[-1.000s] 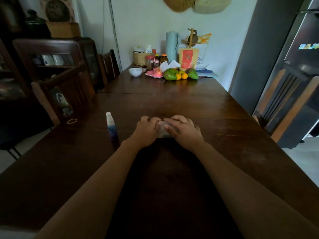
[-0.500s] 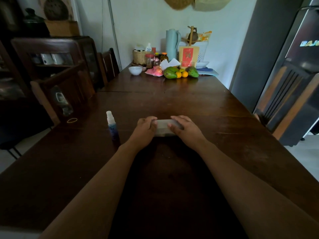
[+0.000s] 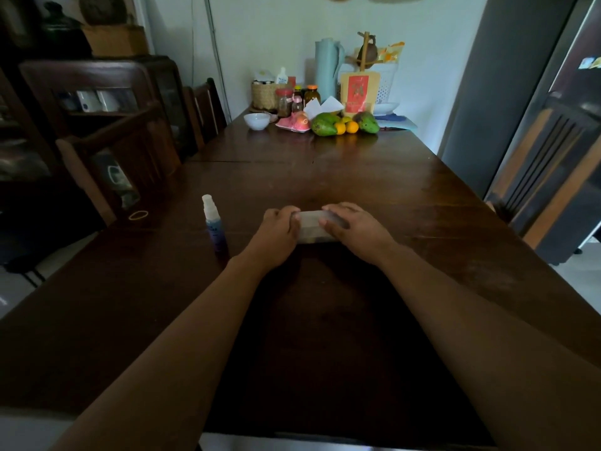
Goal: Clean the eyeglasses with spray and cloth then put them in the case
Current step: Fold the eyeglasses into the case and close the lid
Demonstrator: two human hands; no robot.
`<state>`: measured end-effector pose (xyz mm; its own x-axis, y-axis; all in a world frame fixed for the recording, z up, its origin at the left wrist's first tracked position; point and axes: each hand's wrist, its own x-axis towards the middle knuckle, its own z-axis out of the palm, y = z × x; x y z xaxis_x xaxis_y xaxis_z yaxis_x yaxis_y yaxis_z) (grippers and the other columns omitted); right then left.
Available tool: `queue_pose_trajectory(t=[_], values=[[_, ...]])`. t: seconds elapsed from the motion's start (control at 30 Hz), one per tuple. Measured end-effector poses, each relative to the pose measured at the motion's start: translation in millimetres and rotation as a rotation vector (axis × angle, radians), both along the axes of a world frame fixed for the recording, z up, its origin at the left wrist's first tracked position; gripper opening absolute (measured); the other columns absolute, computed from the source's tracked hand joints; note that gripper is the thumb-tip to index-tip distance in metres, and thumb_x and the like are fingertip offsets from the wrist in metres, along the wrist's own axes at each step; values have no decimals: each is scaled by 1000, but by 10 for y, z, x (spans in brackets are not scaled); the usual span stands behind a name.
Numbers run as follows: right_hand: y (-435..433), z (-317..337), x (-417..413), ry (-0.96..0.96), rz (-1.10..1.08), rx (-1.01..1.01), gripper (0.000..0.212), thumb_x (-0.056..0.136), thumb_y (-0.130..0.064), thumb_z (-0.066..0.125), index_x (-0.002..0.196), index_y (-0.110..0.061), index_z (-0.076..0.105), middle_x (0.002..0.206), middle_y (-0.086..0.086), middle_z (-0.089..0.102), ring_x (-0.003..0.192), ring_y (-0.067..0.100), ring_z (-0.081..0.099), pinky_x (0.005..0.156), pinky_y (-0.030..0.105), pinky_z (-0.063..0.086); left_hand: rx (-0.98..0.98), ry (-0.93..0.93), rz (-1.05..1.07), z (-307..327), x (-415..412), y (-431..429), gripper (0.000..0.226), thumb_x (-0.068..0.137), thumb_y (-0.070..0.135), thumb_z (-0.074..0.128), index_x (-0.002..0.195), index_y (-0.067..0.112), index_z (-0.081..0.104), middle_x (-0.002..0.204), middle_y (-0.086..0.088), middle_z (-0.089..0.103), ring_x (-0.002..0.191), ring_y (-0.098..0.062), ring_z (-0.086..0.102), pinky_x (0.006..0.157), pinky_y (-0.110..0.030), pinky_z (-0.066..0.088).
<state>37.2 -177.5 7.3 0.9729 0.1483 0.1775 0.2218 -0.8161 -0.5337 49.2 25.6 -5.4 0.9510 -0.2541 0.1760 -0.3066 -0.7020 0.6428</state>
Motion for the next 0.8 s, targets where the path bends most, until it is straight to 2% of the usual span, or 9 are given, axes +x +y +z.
queue_pose_trajectory(t=[0.03,0.1,0.17,0.23,0.37,0.53,0.67,0.73,0.8], values=[[-9,78,21,13,17,-67,54,95,-62,43,142,-36,47,150,-3,41,137,20,38,114,49,33,33,2,-6,24,-9,10,44,105,47,24,139,25,39,137,-12,32,109,-20,48,93,-33,41],[-18,252,71,32,67,-210,51,95,-59,45,141,-36,49,150,-1,43,140,21,36,116,47,30,114,21,-16,67,-10,43,46,104,50,25,142,28,36,141,-13,27,126,-30,37,105,-44,33],[2,362,94,38,118,-276,49,96,-52,52,139,-29,53,148,3,46,138,23,39,118,39,29,176,47,-24,98,4,76,46,103,50,29,144,31,34,145,-11,23,132,-34,26,110,-48,26],[32,406,79,29,141,-287,49,95,-45,58,138,-22,57,145,7,50,135,23,44,115,29,30,204,70,-27,144,28,98,47,103,50,32,146,32,33,148,-11,24,135,-35,25,110,-49,25],[58,401,25,26,132,-266,48,97,-40,57,138,-15,57,143,11,51,133,26,46,113,30,32,270,73,-15,227,88,30,45,104,43,35,146,27,37,148,-13,30,133,-38,32,108,-49,29],[105,157,-27,-65,96,-166,46,102,-32,49,143,-11,50,145,13,49,137,26,39,111,20,22,254,1,31,110,79,-68,36,105,35,32,138,23,40,141,-14,34,123,-38,38,98,-44,33],[107,215,4,-41,97,-176,46,102,-32,49,142,-11,51,143,13,50,135,25,42,111,22,26,237,16,8,146,88,-45,34,105,35,32,136,25,41,140,-13,33,122,-35,36,92,-40,30],[120,221,-4,-33,84,-195,47,103,-34,45,144,-11,48,146,11,47,136,25,40,113,25,25,228,20,6,151,64,-48,37,105,36,32,139,24,39,143,-14,32,126,-37,35,99,-44,32],[134,191,-28,-14,58,-208,49,104,-38,40,147,-16,44,151,8,42,140,24,35,118,33,26,229,38,26,152,19,-41,44,105,38,33,147,24,34,149,-14,27,133,-38,30,107,-48,29]])
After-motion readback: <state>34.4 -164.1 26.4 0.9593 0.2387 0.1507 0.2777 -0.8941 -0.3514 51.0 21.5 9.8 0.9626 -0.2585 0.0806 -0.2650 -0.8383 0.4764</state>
